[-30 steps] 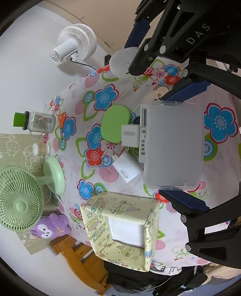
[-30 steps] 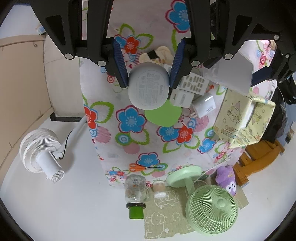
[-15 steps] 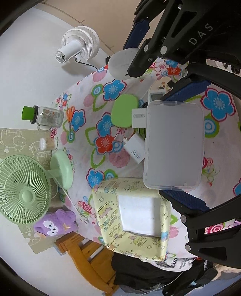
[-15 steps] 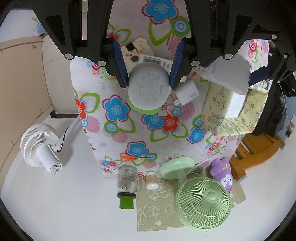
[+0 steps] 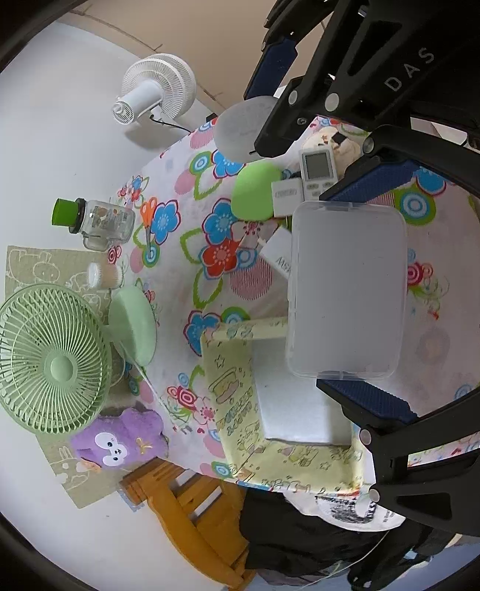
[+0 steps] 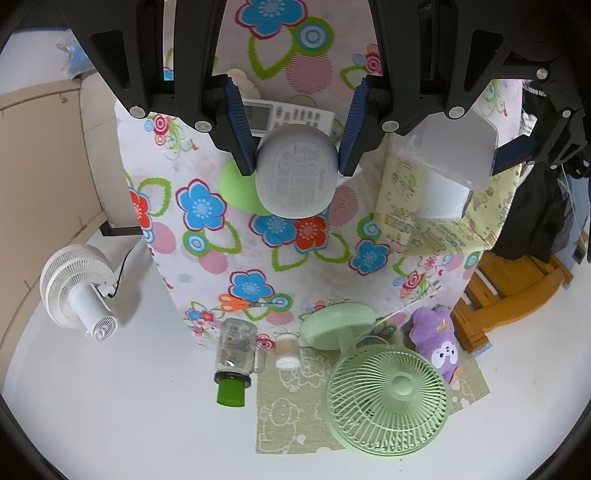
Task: Organize rigid objects
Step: 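Carry clear box with left gripper while right gripper carries round case to yellow bin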
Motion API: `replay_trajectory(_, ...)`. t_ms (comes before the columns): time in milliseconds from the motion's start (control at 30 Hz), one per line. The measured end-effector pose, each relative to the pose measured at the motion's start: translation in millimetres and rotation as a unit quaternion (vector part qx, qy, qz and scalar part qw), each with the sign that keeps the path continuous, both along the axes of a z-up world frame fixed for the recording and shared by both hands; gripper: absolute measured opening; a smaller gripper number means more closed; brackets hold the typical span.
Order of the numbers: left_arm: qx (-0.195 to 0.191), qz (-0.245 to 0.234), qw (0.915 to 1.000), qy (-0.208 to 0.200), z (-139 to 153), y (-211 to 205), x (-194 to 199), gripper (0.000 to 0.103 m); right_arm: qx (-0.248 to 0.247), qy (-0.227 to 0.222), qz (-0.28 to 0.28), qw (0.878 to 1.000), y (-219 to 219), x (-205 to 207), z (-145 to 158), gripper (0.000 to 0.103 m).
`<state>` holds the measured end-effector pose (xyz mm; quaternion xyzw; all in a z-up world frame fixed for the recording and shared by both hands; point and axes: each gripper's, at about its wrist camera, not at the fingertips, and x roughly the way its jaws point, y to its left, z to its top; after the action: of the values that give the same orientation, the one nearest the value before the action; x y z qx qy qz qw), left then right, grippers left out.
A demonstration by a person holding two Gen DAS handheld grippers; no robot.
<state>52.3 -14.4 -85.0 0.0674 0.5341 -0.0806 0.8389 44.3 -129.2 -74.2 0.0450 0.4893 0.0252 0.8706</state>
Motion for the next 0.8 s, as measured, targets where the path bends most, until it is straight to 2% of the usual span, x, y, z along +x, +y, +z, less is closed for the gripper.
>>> replay_trajectory(300, 0.006, -0.015, 0.9999, 0.006, -2.0, 27.8, 15.1, 0.089, -0.002, 0.004, -0.003, 1.0, 31.3, 13.9, -0.3, 0.049)
replay_trajectory(800, -0.006, -0.006, 0.9998, 0.02, -14.2, 67.4, 40.7, 0.089, -0.026, 0.014, 0.015, 0.999, 74.9, 44.4, -6.7, 0.049)
